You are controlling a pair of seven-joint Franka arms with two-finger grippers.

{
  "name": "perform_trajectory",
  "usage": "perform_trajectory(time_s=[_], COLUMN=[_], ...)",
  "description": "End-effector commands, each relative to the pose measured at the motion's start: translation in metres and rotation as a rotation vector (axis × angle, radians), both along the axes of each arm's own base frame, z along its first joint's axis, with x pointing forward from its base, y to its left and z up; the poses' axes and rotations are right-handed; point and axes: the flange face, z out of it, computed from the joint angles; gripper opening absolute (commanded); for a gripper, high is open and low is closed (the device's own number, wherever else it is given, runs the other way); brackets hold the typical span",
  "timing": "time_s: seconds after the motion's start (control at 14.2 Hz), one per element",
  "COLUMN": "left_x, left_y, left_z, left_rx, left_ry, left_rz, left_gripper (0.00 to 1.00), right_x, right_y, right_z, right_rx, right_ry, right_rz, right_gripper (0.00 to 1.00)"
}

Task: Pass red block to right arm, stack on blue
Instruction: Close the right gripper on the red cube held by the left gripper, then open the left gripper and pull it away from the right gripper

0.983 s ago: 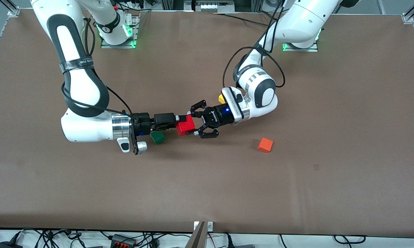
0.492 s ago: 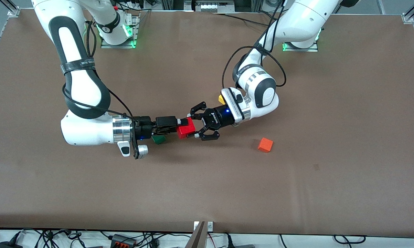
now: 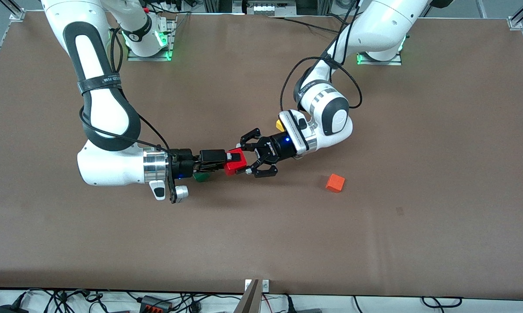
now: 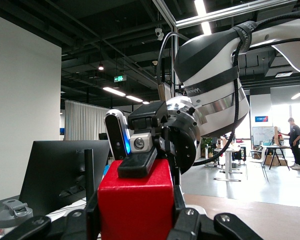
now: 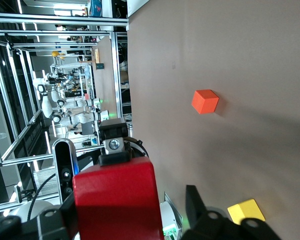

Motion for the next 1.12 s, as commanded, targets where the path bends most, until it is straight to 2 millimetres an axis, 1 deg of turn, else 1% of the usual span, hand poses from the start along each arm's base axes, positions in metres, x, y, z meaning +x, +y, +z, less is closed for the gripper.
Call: perform_trajectory(time_s=[0.0, 0.07, 0.14, 0.21, 0.28, 0.35, 0.56, 0.63, 0.7, 0.77, 0.91, 1.05], left_x=[-0.0027, -0.0013, -0.0026, -0.0028, -0.0034, -0.0031, -0.0043, -0.0056, -0.0063, -0.0088, -0.0089, -0.0051], left_y=[-0.0011, 0.0026, 0.0031, 0.0025, 0.0026, 0.0026, 0.0023, 0.0017, 0.0007, -0.0014, -0.0005, 0.006], left_z=[0.0129, 0.0138, 0.0141, 0.0157, 0.0162, 0.0214, 0.0199, 0.0185, 0.0176, 0.016, 0.0146, 0.0132], left_rx=[0.038, 0.041, 0.044, 0.043, 0.058, 0.065, 0.065, 0.065, 0.063, 0.065, 0.067, 0.071], left_ry=[-0.048, -0.05, -0.051, -0.05, -0.043, -0.045, -0.038, -0.032, -0.028, -0.024, -0.023, -0.024], left_rz=[0.036, 0.04, 0.039, 0.039, 0.045, 0.05, 0.05, 0.047, 0.044, 0.04, 0.041, 0.05], left_gripper=[0.2, 0.2, 0.2, 0.2, 0.2, 0.2, 0.21, 0.27, 0.83, 1.0, 1.0, 1.0], right_x=[0.0072, 0.007, 0.0069, 0.007, 0.0073, 0.0079, 0.0084, 0.0085, 0.0085, 0.0085, 0.008, 0.008], right_y=[0.0086, 0.009, 0.0091, 0.0089, 0.0091, 0.0081, 0.0081, 0.0081, 0.0081, 0.0081, 0.0092, 0.0092], right_z=[0.0023, 0.0015, 0.0015, 0.0026, 0.0023, 0.0031, 0.0057, 0.0045, 0.0045, 0.0045, 0.0045, 0.0045], right_rx=[0.042, 0.048, 0.05, 0.049, 0.05, 0.049, 0.049, 0.049, 0.049, 0.049, 0.05, 0.051], right_ry=[0.023, 0.02, 0.012, 0.017, 0.021, 0.024, 0.026, 0.026, 0.026, 0.024, 0.023, 0.017], right_rz=[-0.028, -0.025, -0.021, -0.024, -0.026, -0.029, -0.033, -0.032, -0.032, -0.032, -0.03, -0.028], right_gripper=[0.75, 0.64, 0.48, 0.0, 0.0, 0.0, 0.0, 0.0, 0.0, 0.0, 0.0, 0.0])
